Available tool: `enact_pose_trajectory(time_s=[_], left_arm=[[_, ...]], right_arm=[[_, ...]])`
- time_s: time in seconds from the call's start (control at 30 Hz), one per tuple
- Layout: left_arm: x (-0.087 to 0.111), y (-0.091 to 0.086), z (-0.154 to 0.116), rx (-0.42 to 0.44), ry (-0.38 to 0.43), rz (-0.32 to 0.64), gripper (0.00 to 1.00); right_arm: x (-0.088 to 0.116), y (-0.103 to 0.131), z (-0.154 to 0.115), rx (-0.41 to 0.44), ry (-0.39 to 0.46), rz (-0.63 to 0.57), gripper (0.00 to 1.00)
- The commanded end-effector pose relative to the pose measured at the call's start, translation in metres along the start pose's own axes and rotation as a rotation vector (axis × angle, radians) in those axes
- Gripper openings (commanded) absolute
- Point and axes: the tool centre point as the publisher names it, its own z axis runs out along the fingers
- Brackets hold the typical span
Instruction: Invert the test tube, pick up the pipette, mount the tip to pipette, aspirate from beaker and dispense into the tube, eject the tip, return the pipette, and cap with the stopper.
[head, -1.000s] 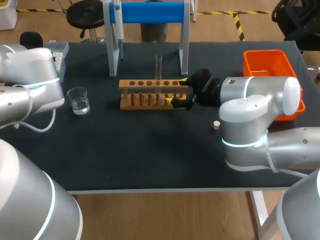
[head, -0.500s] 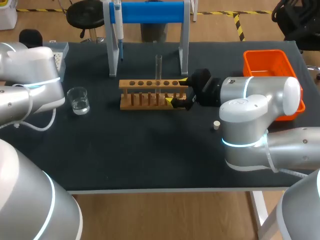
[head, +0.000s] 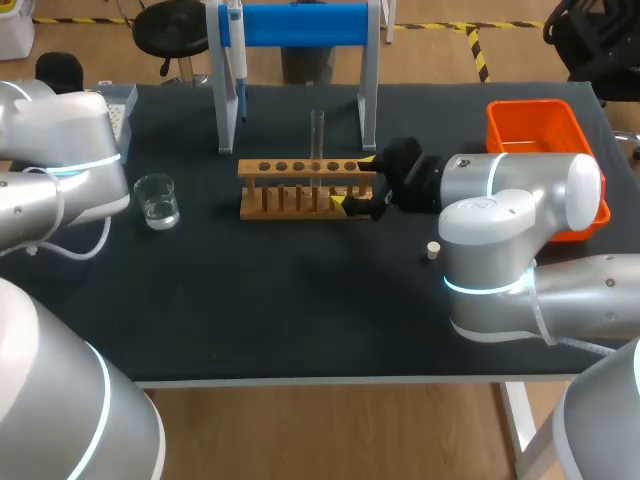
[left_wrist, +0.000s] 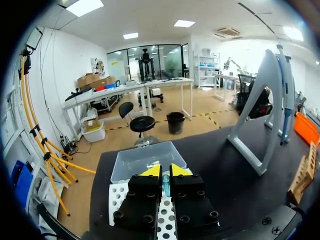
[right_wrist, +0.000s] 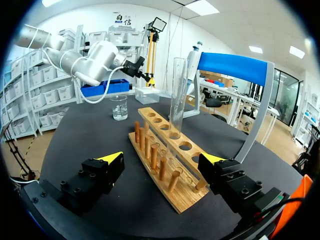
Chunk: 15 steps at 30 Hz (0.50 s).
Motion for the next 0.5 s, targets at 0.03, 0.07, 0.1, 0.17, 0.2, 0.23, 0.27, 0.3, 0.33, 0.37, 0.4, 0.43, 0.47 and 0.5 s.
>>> enact_pose_trajectory(time_s=[0.03,0.07,0.1,0.17,0.2,0.23,0.27,0.3,0.33,0.37,0.4,0.43,0.47,0.5], left_arm=[[0.001,-0.003,-0.003,0.003,-0.007,0.002,0.0],[0.001,-0.004,-0.003,0.005,-0.009,0.003,0.0],[0.001,-0.004,-0.004,0.007,-0.011,0.004,0.0],[0.001,-0.006,-0.005,0.009,-0.013,0.005,0.0],[0.001,-0.006,-0.005,0.01,-0.015,0.007,0.0],[0.001,-0.007,-0.005,0.011,-0.017,0.008,0.0],[0.001,-0.008,-0.006,0.013,-0.019,0.01,0.0],[0.001,-0.009,-0.007,0.017,-0.023,0.013,0.0],[0.001,-0.01,-0.007,0.018,-0.025,0.015,0.0],[0.002,-0.01,-0.008,0.019,-0.025,0.017,0.0],[0.002,-0.011,-0.008,0.019,-0.027,0.018,0.0],[0.002,-0.012,-0.009,0.02,-0.028,0.02,0.0],[0.002,-0.013,-0.01,0.021,-0.03,0.022,0.0],[0.001,-0.013,-0.01,0.022,-0.031,0.023,0.0]], right_arm=[[-0.001,0.0,-0.001,0.003,0.004,0.0,1.0],[-0.001,0.0,-0.001,0.003,0.004,0.0,1.0],[-0.001,0.0,-0.001,0.003,0.004,0.0,1.0],[-0.001,0.0,-0.001,0.003,0.004,0.0,1.0],[-0.001,0.0,-0.001,0.003,0.004,0.0,1.0],[-0.001,0.0,-0.001,0.003,0.004,0.0,1.0],[-0.001,0.0,-0.001,0.003,0.004,0.0,1.0],[-0.001,0.0,-0.001,0.003,0.004,0.0,1.0],[-0.001,0.0,-0.001,0.003,0.004,0.0,1.0],[-0.001,0.0,-0.001,0.003,0.004,0.0,1.0],[-0.001,0.0,-0.001,0.003,0.004,0.0,1.0],[-0.001,0.0,-0.001,0.003,0.004,0.0,1.0],[-0.001,0.0,-0.001,0.003,0.004,0.0,1.0],[-0.001,0.0,-0.001,0.003,0.004,0.0,1.0]])
